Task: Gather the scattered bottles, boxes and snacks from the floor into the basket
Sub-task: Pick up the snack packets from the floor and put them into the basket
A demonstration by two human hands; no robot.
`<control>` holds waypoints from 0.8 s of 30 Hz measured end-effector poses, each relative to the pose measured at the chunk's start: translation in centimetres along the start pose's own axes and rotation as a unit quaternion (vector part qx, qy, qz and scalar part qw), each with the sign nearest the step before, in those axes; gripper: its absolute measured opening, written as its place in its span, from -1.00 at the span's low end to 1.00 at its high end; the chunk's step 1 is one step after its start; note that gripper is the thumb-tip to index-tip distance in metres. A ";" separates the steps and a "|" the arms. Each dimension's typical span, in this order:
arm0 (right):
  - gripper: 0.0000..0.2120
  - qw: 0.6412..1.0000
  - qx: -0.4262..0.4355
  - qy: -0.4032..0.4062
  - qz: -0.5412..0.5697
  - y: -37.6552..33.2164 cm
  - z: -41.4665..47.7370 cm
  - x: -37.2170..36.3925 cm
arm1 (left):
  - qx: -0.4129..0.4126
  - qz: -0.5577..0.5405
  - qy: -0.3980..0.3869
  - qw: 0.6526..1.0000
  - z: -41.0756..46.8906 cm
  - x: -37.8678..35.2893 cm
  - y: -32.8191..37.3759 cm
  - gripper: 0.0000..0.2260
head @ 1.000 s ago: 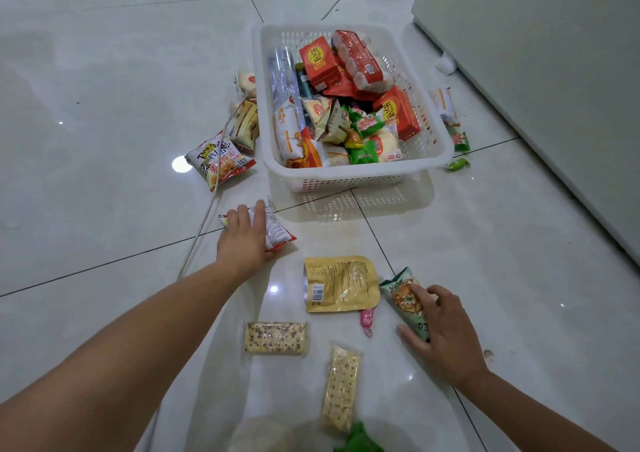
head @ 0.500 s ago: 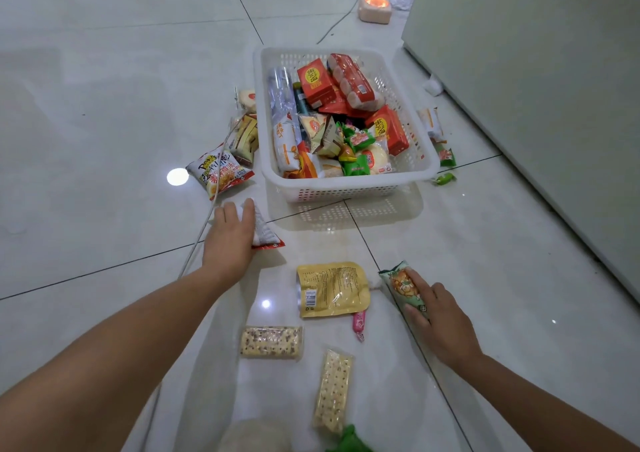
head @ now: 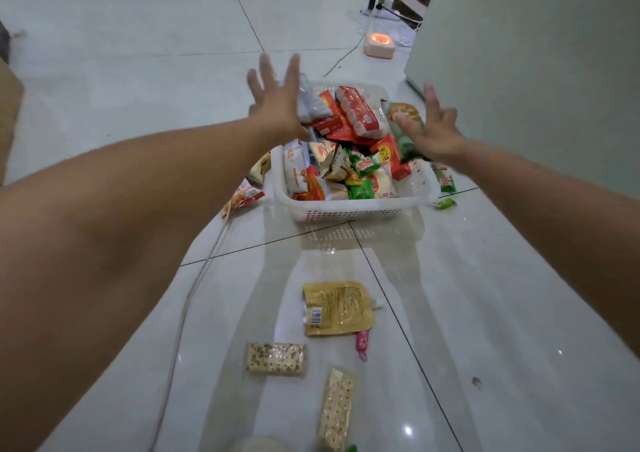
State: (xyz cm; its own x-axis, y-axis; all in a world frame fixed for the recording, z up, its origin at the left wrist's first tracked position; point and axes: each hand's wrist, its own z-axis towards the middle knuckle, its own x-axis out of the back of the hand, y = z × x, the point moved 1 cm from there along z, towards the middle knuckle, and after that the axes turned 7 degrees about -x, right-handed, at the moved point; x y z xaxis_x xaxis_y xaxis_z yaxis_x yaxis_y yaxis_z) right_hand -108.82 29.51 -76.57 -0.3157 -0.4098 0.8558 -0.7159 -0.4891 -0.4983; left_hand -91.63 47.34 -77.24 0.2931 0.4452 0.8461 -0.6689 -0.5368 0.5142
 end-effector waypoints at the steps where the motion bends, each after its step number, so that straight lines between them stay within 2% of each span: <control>1: -0.29 1.000 -0.007 -0.017 -0.022 -0.5 0.6 0.3 | -0.017 -0.004 -0.047 0.999 0.1 -0.6 0.7 0.08; 3: -0.30 0.994 0.008 -0.047 -0.097 0.0 0.7 -0.2 | -0.062 0.024 -0.099 0.993 -1.0 -2.6 0.7 0.05; 5: -0.31 0.984 0.040 -0.059 -0.164 2.2 -0.8 -1.9 | -0.112 0.063 -0.099 0.987 -3.6 -4.7 -0.6 -0.07; 8: -0.30 0.955 0.141 -0.046 -0.255 6.8 -4.9 -5.9 | -0.185 0.124 -0.115 0.968 -9.1 -7.9 -4.5 -0.18; 11: -0.30 0.924 0.251 -0.054 -0.284 10.9 -9.8 -10.5 | -0.253 0.164 -0.128 0.945 -14.9 -10.9 -7.9 -0.22; 14: -0.36 0.891 0.320 -0.089 -0.310 13.4 -14.2 -15.3 | -0.282 0.140 -0.186 0.931 -19.4 -13.7 -9.4 -0.22; 17: -0.39 0.846 0.380 -0.134 -0.350 14.7 -16.6 -18.4 | -0.316 0.128 -0.278 0.898 -22.4 -15.5 -9.3 -0.16; 20: -0.42 0.820 0.366 -0.170 -0.407 15.9 -16.4 -18.2 | -0.342 0.141 -0.346 0.862 -23.3 -16.7 -8.7 -0.11; 24: -0.42 0.827 0.283 -0.210 -0.438 17.6 -15.2 -17.0 | -0.350 0.159 -0.350 0.854 -22.4 -17.8 -8.1 -0.05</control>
State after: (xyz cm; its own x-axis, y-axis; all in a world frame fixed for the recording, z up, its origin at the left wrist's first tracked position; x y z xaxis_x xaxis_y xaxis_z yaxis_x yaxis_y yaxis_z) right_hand -125.50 39.56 -97.79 0.4990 0.1194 0.8583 -0.1112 -0.9735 0.2000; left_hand -106.68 59.81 -99.64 0.1923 -0.3127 0.9302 -0.9637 0.1189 0.2392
